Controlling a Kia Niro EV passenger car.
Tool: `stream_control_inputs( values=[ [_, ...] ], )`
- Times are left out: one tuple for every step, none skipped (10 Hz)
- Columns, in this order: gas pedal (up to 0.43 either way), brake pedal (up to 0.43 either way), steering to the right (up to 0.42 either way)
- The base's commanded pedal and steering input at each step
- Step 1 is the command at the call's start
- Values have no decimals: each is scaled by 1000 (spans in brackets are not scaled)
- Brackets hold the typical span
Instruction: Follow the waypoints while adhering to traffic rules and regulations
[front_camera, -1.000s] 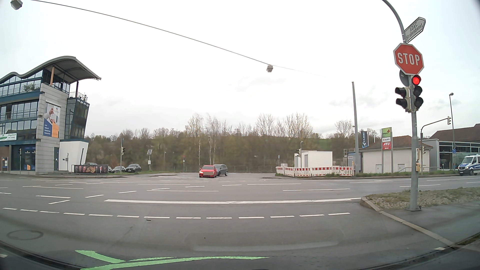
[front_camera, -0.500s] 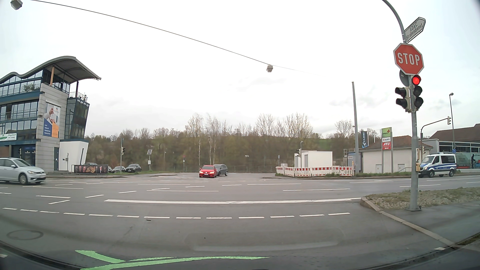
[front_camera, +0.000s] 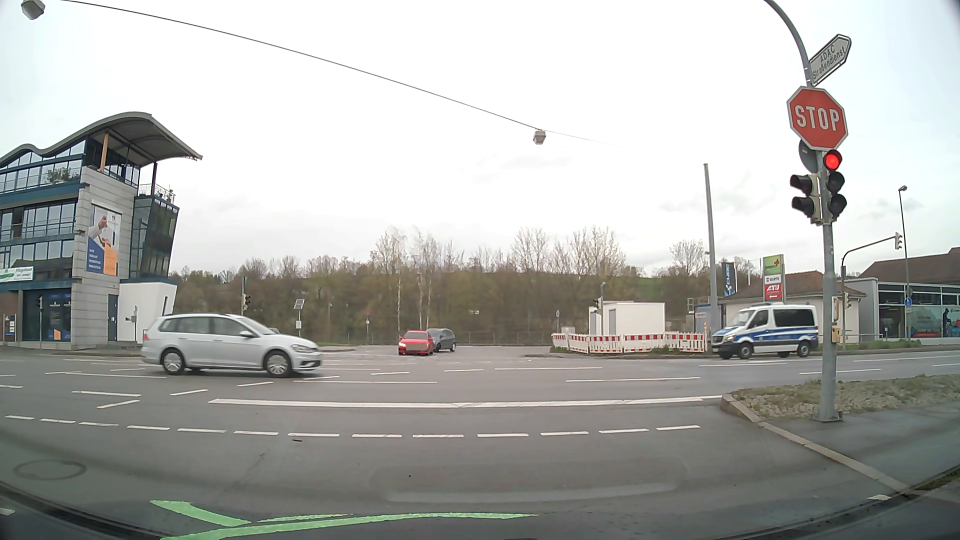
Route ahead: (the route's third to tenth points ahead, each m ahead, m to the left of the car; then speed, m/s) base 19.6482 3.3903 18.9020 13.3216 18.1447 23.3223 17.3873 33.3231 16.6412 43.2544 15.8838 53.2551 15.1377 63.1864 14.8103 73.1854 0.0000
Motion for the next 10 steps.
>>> stream_control_inputs(
  values=[
    [0,402,-73],
    [0,409,-73],
    [0,409,-73],
    [0,409,-73],
    [0,409,-73],
    [0,409,-73],
    [0,409,-73],
    [0,409,-73],
    [0,409,-73],
    [0,409,-73]
  ],
)
